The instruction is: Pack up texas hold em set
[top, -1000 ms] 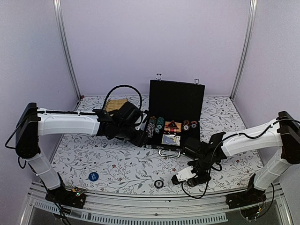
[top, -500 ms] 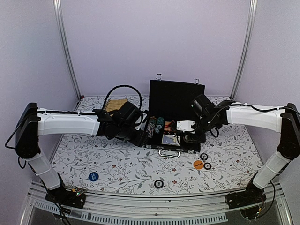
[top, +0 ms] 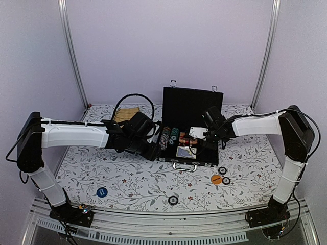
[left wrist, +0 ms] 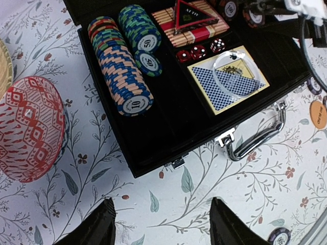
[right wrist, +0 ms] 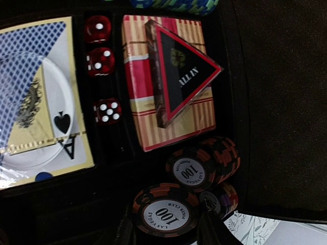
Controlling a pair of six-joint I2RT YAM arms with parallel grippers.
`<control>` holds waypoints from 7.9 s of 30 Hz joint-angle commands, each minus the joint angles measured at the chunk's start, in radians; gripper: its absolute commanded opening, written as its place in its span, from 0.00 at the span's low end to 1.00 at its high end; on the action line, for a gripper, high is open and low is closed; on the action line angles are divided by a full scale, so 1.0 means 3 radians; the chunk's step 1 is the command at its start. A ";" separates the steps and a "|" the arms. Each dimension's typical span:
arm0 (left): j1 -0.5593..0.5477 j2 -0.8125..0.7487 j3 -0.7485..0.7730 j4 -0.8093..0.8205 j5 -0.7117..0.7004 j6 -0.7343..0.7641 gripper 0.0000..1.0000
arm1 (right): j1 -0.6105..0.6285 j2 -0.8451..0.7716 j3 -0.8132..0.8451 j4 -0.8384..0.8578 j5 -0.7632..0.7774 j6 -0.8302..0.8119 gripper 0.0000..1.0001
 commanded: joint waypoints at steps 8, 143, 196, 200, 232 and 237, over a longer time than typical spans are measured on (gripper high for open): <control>0.0033 -0.0020 -0.0035 0.0080 -0.0017 -0.0004 0.63 | 0.0011 0.0332 0.0039 0.0525 0.0346 -0.0110 0.34; 0.0087 -0.0109 -0.0043 0.0102 0.0070 -0.0044 0.63 | -0.0196 0.0282 0.0678 -0.0536 -0.0354 -0.0129 0.32; 0.0111 0.0008 -0.0022 0.0169 0.0105 -0.0008 0.63 | -0.0185 0.0555 0.0369 0.0438 0.0381 -0.0318 0.56; 0.0111 0.0012 -0.0014 0.0164 0.0109 0.0002 0.63 | -0.0168 0.0446 0.0352 0.0329 0.0315 -0.0291 0.56; 0.0151 -0.0010 0.0080 0.0090 0.0109 0.0048 0.64 | -0.0406 -0.0689 -0.0391 -0.1882 -0.1329 0.0194 0.52; 0.0152 -0.0035 0.0042 0.0092 0.0119 0.0026 0.64 | -0.0407 -0.0662 -0.0537 -0.1792 -0.1199 0.0189 0.55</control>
